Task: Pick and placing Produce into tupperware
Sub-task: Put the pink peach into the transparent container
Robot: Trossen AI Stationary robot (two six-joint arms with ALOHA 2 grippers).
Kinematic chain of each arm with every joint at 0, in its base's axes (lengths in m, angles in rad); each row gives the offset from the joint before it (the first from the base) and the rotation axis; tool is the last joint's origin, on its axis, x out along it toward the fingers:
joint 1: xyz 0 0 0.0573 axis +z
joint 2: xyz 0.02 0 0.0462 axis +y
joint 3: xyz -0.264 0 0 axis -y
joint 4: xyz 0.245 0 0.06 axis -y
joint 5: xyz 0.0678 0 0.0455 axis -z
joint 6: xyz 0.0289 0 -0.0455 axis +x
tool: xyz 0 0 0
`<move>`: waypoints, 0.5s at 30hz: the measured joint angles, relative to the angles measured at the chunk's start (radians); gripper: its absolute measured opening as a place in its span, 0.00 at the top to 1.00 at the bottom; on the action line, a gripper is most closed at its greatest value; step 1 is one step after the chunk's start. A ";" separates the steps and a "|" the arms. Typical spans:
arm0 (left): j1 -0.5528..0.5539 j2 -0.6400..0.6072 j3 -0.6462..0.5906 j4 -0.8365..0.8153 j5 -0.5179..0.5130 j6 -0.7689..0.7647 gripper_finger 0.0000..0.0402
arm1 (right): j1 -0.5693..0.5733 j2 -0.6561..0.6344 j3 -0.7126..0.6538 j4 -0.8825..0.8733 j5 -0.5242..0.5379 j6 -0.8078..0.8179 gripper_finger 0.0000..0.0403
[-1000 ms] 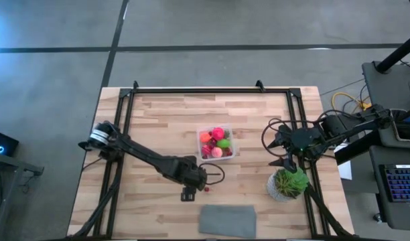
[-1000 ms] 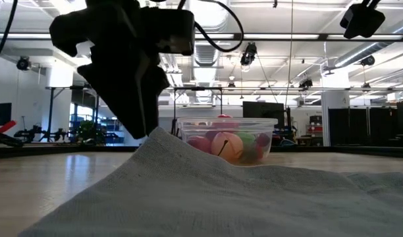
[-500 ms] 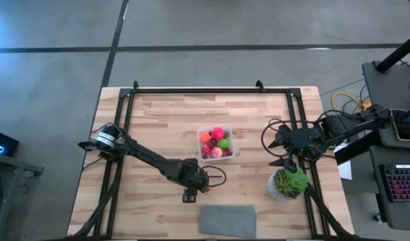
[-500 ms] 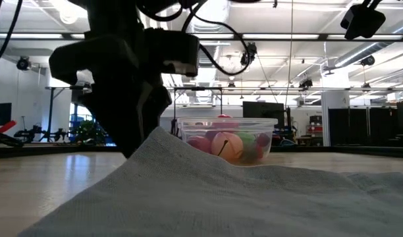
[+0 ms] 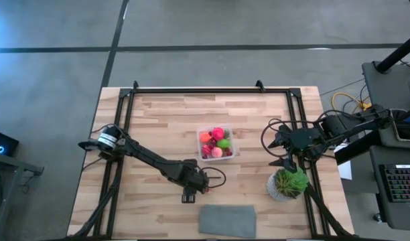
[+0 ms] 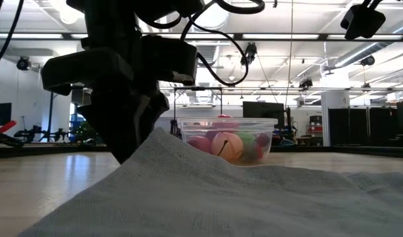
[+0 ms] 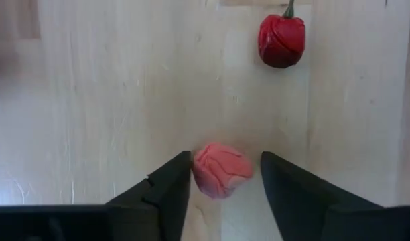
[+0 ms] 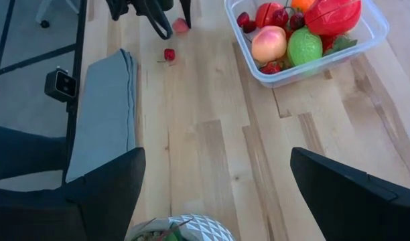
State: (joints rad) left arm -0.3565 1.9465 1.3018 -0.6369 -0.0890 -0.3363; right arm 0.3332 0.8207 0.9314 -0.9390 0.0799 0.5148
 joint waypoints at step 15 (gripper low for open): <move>0.027 -0.016 0.042 -0.103 -0.033 0.024 0.83 | 0.000 0.000 0.000 0.000 0.000 0.004 0.09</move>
State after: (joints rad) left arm -0.3298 1.9308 1.3436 -0.7401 -0.1219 -0.3122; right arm 0.3332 0.8207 0.9314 -0.9390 0.0803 0.5190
